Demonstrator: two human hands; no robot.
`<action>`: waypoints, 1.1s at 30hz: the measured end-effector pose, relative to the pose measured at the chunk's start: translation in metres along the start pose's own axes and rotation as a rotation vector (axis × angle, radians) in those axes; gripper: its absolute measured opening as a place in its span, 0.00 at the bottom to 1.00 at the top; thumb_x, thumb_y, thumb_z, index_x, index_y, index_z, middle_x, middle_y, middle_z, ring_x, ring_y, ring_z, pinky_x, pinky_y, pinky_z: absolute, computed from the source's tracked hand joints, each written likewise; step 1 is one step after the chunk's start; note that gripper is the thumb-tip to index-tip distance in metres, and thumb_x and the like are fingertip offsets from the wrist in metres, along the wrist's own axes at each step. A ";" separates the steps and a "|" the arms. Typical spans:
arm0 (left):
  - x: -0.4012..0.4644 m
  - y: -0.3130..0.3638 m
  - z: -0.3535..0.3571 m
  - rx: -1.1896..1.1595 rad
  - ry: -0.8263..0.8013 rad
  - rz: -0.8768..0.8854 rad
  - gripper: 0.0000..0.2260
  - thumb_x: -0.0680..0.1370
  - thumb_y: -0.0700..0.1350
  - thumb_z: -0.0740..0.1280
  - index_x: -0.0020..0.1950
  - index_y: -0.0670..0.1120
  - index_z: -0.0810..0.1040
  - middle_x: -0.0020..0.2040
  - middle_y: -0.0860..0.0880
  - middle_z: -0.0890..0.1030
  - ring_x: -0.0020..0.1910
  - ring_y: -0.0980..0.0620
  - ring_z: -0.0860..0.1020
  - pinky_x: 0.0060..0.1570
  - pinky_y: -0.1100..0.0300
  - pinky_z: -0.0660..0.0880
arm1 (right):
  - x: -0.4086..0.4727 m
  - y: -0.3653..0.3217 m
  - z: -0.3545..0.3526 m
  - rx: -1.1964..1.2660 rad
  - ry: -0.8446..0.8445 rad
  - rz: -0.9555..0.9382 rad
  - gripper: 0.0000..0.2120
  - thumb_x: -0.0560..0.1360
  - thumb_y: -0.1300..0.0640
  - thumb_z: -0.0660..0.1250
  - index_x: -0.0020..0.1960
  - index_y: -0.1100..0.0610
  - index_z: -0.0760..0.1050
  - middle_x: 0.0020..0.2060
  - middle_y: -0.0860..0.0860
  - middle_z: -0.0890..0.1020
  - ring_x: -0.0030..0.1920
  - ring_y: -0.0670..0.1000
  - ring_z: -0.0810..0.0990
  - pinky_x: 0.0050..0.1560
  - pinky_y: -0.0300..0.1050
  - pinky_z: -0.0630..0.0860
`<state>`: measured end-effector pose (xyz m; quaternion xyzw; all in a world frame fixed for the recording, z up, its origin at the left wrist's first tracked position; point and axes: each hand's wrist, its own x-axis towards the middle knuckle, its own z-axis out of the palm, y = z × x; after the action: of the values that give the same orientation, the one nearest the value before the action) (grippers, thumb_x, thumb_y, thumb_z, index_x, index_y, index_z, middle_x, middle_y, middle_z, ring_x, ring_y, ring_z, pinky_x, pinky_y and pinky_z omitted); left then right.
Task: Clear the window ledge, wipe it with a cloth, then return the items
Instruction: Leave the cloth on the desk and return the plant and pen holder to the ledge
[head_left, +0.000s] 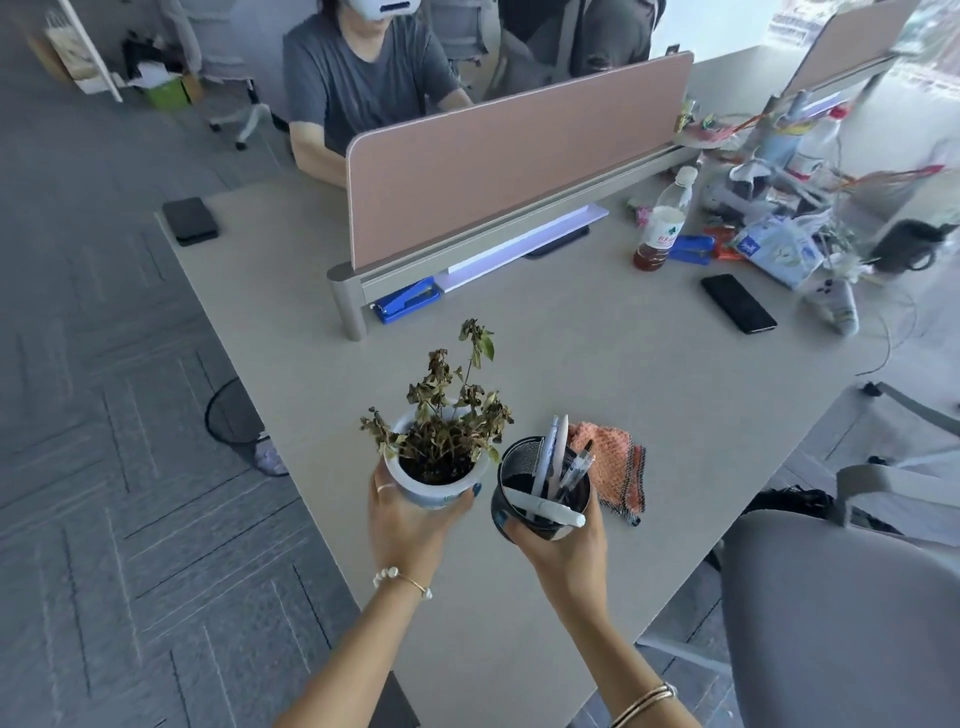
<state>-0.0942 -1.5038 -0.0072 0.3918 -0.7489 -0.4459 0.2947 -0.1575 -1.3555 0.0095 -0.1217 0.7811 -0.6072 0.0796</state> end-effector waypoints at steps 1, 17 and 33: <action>0.002 0.004 -0.001 0.002 -0.007 0.019 0.37 0.55 0.63 0.75 0.59 0.45 0.77 0.55 0.53 0.78 0.54 0.60 0.72 0.44 0.82 0.67 | 0.000 -0.003 0.000 0.003 0.019 -0.009 0.28 0.55 0.46 0.77 0.51 0.30 0.69 0.49 0.41 0.81 0.50 0.44 0.79 0.49 0.50 0.78; -0.025 0.061 0.018 -0.115 -0.182 0.211 0.40 0.53 0.61 0.74 0.60 0.45 0.74 0.55 0.49 0.78 0.55 0.49 0.78 0.48 0.62 0.75 | -0.031 -0.026 -0.055 -0.040 0.316 -0.053 0.28 0.59 0.55 0.80 0.48 0.35 0.70 0.45 0.37 0.80 0.47 0.38 0.79 0.42 0.32 0.75; -0.175 0.160 0.111 -0.205 -0.530 0.463 0.36 0.55 0.60 0.75 0.58 0.44 0.75 0.53 0.48 0.80 0.54 0.52 0.77 0.52 0.60 0.75 | -0.115 0.000 -0.237 -0.057 0.772 0.058 0.34 0.55 0.43 0.77 0.58 0.43 0.68 0.53 0.46 0.79 0.56 0.51 0.77 0.56 0.55 0.76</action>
<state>-0.1429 -1.2593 0.0733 0.0510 -0.8195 -0.5261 0.2212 -0.1122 -1.1022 0.0663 0.1358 0.7735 -0.5837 -0.2063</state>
